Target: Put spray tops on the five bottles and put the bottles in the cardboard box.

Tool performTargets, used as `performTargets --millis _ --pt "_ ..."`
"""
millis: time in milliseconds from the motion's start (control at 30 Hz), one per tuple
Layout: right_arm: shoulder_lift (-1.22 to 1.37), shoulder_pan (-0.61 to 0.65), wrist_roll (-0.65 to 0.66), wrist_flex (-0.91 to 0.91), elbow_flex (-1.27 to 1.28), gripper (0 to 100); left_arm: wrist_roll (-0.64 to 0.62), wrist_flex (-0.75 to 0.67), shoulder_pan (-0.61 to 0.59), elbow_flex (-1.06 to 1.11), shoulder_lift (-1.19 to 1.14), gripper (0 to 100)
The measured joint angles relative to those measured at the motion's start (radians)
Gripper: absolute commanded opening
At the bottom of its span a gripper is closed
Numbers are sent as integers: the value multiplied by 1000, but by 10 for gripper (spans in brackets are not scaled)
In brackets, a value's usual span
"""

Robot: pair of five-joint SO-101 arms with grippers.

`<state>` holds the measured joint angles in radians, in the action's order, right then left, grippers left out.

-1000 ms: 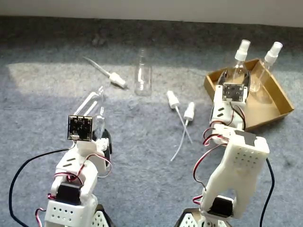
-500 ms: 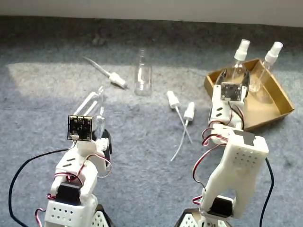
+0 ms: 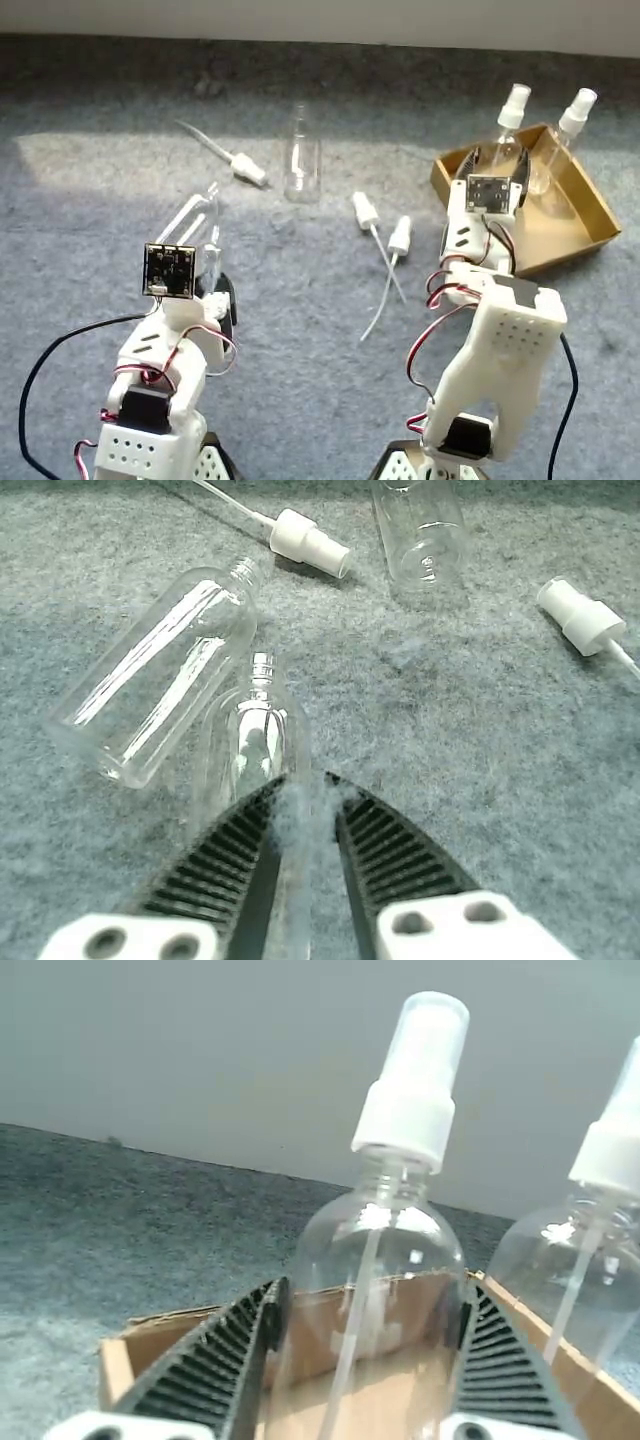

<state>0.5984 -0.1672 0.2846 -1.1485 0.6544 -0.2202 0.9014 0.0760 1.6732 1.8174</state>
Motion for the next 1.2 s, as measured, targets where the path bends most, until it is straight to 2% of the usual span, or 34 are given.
performTargets --millis 267,400,600,733,833,967,1067,1200 --pt "0 -2 0 0 0 296 0 0 0 0 0 11" --pt "0 -2 0 0 0 238 0 0 0 0 0 11" --pt "0 -2 0 0 0 238 0 0 0 0 0 11" --pt "-5 -3 15 -61 20 238 0 0 0 0 0 11" --pt "-44 0 77 -80 66 238 0 0 0 0 0 11" --pt "-166 11 80 -83 137 238 0 0 0 0 0 11" --pt "-295 15 80 3 190 238 0 0 0 0 0 11" --pt "-483 14 80 252 210 238 0 0 0 0 0 11"
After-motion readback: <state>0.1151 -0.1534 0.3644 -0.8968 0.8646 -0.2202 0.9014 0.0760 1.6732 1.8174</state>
